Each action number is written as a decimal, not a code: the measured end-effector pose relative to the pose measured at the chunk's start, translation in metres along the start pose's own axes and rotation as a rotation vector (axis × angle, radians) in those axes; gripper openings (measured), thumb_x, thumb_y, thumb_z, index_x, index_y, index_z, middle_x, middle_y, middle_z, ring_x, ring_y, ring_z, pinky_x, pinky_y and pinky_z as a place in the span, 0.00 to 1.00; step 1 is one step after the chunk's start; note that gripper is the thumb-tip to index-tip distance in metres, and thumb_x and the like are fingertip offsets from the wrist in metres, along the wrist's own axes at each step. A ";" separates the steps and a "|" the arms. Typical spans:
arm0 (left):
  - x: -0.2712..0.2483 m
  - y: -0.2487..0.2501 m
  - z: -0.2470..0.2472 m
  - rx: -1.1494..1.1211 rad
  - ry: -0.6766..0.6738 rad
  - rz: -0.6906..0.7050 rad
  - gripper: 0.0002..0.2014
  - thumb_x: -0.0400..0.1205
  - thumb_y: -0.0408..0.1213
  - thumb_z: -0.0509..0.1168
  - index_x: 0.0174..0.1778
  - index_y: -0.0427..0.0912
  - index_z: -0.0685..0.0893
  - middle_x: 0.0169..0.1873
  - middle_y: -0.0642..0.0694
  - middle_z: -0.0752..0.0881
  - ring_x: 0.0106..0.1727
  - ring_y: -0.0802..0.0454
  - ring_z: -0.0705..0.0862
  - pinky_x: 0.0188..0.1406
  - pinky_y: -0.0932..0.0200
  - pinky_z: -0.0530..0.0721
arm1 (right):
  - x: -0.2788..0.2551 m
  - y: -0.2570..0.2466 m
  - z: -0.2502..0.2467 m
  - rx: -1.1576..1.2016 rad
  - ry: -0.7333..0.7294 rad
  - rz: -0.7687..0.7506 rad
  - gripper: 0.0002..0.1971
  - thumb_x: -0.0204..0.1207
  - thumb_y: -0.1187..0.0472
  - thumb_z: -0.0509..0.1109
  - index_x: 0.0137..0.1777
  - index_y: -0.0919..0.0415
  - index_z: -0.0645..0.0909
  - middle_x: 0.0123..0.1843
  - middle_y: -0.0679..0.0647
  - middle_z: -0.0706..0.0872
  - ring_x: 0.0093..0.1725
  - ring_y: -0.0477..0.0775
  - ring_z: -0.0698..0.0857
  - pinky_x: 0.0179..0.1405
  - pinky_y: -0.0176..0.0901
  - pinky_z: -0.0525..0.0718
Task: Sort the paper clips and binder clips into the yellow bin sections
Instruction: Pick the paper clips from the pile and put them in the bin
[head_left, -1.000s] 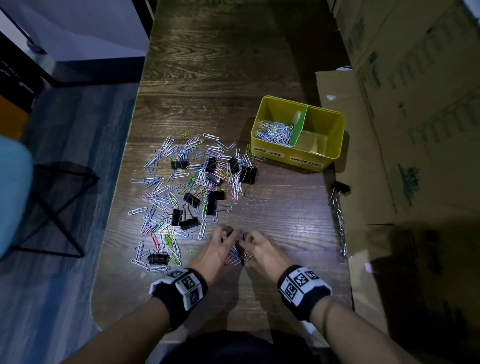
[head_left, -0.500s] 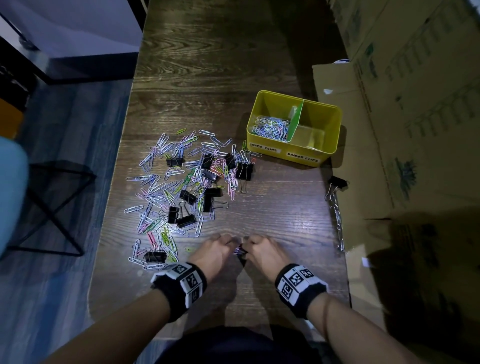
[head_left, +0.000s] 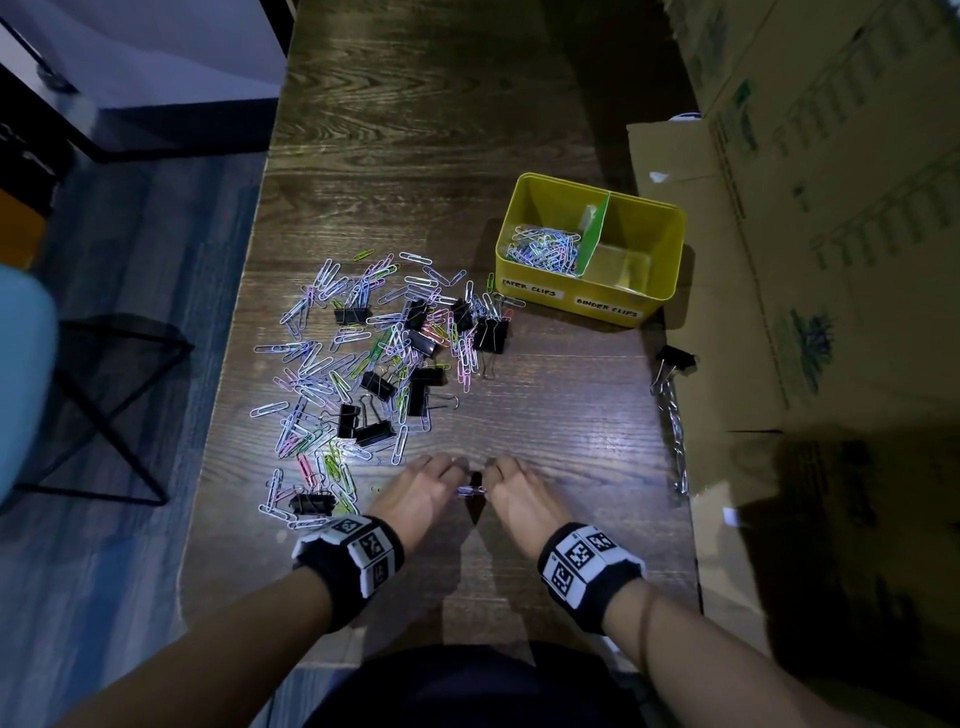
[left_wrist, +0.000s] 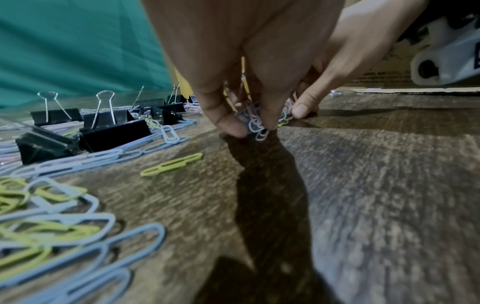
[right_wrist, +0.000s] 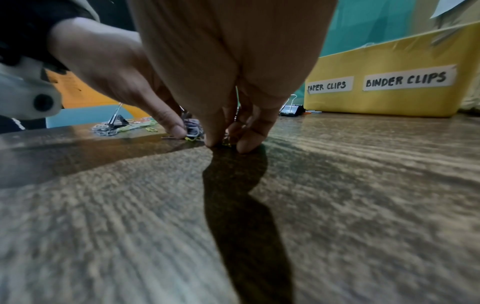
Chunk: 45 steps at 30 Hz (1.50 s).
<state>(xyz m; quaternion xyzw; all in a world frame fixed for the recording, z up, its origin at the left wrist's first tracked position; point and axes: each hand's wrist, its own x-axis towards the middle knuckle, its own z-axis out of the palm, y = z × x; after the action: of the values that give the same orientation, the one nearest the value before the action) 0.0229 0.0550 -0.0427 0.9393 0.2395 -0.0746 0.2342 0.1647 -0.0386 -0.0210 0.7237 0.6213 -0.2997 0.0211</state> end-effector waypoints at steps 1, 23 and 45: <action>-0.001 0.000 -0.001 -0.036 -0.008 -0.005 0.14 0.75 0.34 0.64 0.56 0.40 0.83 0.52 0.42 0.85 0.50 0.42 0.84 0.49 0.54 0.84 | -0.001 0.000 0.000 0.004 0.007 -0.004 0.16 0.79 0.75 0.54 0.65 0.68 0.72 0.63 0.63 0.74 0.63 0.63 0.77 0.54 0.51 0.78; -0.002 -0.023 -0.023 -1.085 0.043 -0.516 0.10 0.73 0.23 0.71 0.46 0.39 0.85 0.34 0.45 0.85 0.34 0.51 0.83 0.34 0.62 0.82 | -0.001 -0.012 0.005 -0.010 0.025 0.051 0.22 0.73 0.81 0.54 0.67 0.69 0.69 0.65 0.68 0.77 0.65 0.64 0.77 0.61 0.49 0.76; -0.007 -0.014 -0.026 -1.283 -0.033 -0.650 0.18 0.77 0.47 0.67 0.22 0.45 0.83 0.17 0.51 0.78 0.15 0.55 0.70 0.20 0.64 0.70 | 0.024 0.017 -0.015 1.936 -0.224 0.385 0.07 0.68 0.68 0.50 0.35 0.61 0.68 0.26 0.52 0.69 0.26 0.47 0.66 0.23 0.38 0.58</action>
<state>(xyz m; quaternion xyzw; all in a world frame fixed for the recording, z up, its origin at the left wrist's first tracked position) 0.0103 0.0754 -0.0242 0.4964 0.5002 0.0005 0.7095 0.1871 -0.0153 -0.0259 0.4849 -0.0251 -0.7358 -0.4721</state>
